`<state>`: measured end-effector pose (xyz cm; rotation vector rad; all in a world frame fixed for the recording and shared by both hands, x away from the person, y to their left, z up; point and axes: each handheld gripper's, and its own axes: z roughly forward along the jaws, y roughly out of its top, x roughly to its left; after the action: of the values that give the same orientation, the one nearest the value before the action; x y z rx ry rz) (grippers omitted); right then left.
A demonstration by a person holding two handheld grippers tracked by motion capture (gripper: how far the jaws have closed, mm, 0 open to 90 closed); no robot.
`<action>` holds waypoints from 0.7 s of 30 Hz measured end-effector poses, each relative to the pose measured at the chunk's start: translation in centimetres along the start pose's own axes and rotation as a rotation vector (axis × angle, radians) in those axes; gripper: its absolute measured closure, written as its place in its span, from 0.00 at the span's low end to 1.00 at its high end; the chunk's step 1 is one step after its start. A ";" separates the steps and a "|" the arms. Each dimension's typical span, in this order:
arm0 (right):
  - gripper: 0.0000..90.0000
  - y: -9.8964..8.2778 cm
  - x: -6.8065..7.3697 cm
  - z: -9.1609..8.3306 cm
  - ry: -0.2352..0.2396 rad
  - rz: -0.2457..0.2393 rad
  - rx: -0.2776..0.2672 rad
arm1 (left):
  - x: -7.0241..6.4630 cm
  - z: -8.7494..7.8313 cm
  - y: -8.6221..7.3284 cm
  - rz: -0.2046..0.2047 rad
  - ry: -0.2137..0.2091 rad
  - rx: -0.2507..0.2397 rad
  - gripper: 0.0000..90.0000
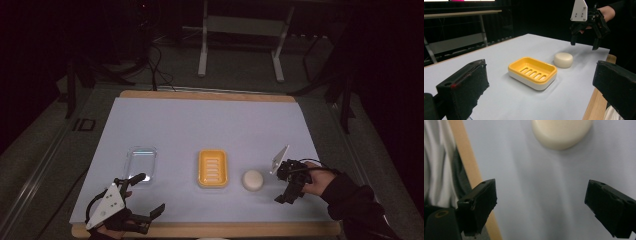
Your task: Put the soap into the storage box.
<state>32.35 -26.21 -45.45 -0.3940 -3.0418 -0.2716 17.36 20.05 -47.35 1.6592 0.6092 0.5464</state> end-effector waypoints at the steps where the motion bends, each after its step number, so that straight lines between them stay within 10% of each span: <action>1: 0.15 0.2 0.0 0.0 -0.023 -0.006 0.006 | 0.0 0.0 0.0 -0.001 0.000 -0.001 0.00; 21: 0.16 2.2 -0.5 0.4 -0.061 -0.084 -0.047 | 0.1 -0.1 0.0 -0.008 -0.008 -0.004 0.00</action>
<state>33.39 -24.14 -45.48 -0.2825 -3.1212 -0.3431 17.33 20.15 -47.34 1.6545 0.6078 0.5345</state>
